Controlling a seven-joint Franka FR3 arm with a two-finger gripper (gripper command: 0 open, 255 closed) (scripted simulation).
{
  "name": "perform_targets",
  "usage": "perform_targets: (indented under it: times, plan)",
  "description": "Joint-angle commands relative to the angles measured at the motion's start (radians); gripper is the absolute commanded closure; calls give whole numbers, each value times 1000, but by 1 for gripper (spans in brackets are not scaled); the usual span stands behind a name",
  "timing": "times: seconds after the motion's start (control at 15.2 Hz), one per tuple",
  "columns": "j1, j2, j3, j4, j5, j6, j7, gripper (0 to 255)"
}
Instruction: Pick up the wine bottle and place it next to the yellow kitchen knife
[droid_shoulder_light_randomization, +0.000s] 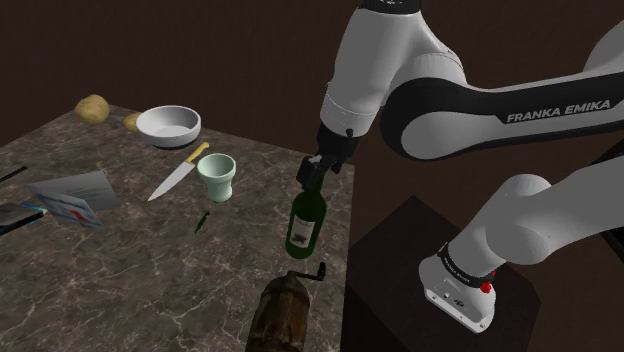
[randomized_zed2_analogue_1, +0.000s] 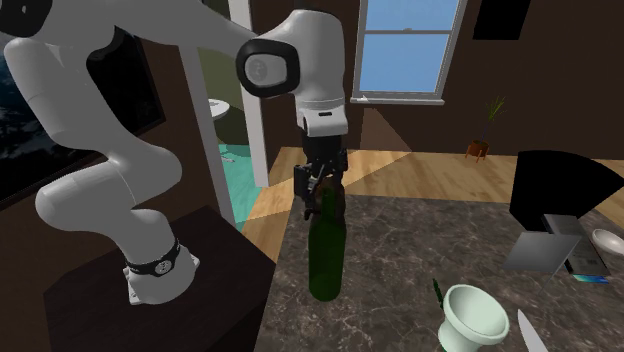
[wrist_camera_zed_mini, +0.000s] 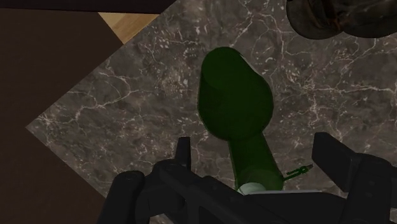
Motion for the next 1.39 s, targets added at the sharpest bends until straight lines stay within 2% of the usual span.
perform_targets:
  times: [0.0,0.46,0.53,1.12,1.32]
  plan:
    - [-1,8,6,-10,0,19,4,0]
    - [-1,8,6,-10,-1,19,4,0]
    - [-1,8,6,-10,-1,19,4,255]
    - [-1,8,6,-10,-1,19,4,255]
    - [0,-5,-4,21,-1,-24,-1,255]
